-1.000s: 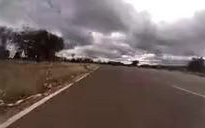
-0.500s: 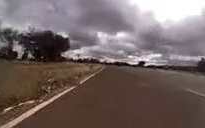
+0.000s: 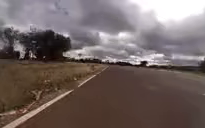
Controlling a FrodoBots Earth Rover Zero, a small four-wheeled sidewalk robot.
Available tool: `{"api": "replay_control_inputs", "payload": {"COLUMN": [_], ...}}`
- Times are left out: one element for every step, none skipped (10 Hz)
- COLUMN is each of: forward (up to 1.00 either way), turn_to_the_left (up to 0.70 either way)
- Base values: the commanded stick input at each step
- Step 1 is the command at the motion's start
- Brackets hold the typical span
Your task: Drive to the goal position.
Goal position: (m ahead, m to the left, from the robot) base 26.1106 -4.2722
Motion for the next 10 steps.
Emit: {"api": "replay_control_inputs", "payload": {"forward": [0.85, 0.85, 0.85, 0.85, 0.85, 0.85, 0.85, 0.85, 0.85, 0.85], "turn_to_the_left": [0.04, 0.04, 0.04, 0.04, 0.04, 0.04, 0.04, 0.04, 0.04, 0.04]}}
